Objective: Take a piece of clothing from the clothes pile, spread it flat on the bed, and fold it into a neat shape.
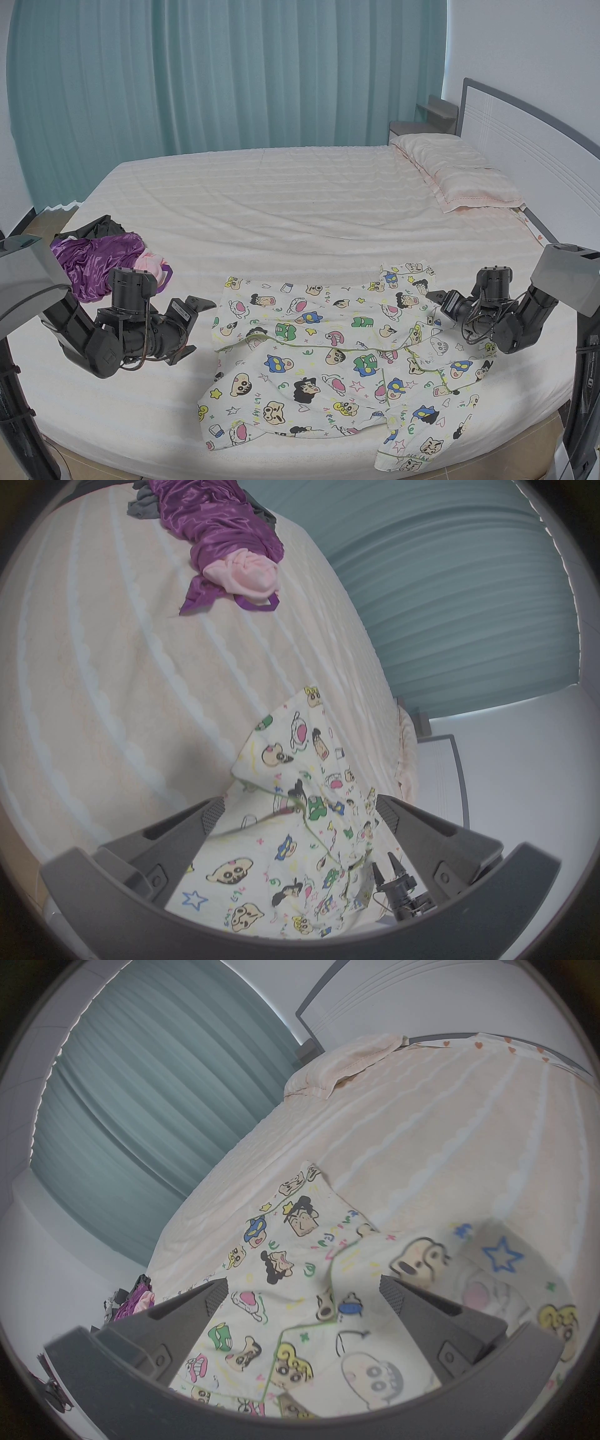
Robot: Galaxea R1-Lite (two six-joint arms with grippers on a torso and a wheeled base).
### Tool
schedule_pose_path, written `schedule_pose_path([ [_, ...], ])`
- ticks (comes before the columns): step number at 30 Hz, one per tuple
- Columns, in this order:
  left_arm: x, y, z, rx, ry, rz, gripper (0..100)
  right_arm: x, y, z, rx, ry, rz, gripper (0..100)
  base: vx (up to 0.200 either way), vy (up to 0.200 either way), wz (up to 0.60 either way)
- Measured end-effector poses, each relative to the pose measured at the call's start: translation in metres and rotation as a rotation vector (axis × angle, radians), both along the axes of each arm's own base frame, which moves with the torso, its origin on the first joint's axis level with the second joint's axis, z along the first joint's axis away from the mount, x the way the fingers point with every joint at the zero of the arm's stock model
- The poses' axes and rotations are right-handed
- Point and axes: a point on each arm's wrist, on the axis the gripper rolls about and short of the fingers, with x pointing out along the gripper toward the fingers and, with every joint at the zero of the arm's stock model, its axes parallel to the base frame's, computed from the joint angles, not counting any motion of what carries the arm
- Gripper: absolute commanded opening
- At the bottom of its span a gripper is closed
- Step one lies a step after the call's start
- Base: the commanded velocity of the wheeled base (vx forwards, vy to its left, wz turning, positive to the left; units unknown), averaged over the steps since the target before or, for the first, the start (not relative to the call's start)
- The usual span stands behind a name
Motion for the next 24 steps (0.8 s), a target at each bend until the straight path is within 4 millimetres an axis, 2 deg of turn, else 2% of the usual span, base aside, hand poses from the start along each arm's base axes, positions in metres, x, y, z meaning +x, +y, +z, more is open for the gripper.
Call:
schedule_pose_path([
  [8,-0.023,-0.014,-0.013,0.104,0.04,-0.136,100,-0.046,-0.003,0.005,0.008,0.022,0.017,100,0.0,0.0,0.0],
  [14,-0.034,-0.017,-0.021,0.218,0.055,-0.244,100,-0.076,0.0,0.011,0.01,0.003,0.047,100,0.0,0.0,0.0],
  [18,-0.043,-0.016,-0.029,0.28,0.076,-0.3,100,-0.091,0.003,0.017,0.015,-0.01,0.075,100,0.0,0.0,0.0],
  [24,-0.054,-0.017,-0.043,0.422,0.112,-0.355,100,-0.102,0.006,0.025,0.021,-0.038,0.096,100,0.0,0.0,0.0],
])
